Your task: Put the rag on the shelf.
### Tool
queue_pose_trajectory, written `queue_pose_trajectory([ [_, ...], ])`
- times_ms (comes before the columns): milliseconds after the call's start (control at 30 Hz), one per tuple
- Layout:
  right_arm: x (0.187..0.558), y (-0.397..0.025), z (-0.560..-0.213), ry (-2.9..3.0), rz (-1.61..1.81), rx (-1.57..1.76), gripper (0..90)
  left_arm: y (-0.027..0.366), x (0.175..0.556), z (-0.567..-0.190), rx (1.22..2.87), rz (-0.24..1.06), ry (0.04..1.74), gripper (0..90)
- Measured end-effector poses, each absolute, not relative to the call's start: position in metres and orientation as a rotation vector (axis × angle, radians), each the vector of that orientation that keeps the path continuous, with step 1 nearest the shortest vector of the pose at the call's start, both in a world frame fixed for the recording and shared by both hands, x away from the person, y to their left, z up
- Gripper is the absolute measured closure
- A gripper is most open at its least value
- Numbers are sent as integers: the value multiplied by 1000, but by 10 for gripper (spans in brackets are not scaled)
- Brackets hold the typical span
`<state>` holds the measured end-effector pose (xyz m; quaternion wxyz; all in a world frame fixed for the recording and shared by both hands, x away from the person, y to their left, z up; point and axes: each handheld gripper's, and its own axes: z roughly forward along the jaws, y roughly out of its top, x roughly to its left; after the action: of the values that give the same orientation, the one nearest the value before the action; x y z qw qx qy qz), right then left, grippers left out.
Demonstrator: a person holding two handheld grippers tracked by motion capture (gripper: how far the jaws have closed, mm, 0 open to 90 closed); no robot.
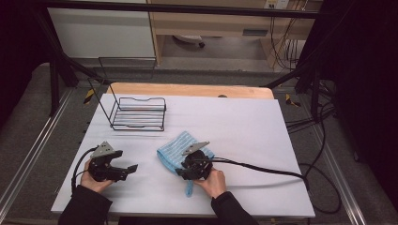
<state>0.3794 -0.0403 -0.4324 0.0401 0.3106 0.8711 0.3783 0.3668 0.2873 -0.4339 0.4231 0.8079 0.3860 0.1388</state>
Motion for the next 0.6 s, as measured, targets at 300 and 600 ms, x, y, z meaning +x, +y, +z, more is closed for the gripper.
queue_pose_trajectory([
  [300, 394, -68, -405, 2556, 1172, 974, 282, 287, 367, -434, 2022, 348, 967, 97],
  [600, 425, -123, -424, 2465, 1029, 1148, 435, 286, 367, -434, 2028, 343, 967, 98],
])
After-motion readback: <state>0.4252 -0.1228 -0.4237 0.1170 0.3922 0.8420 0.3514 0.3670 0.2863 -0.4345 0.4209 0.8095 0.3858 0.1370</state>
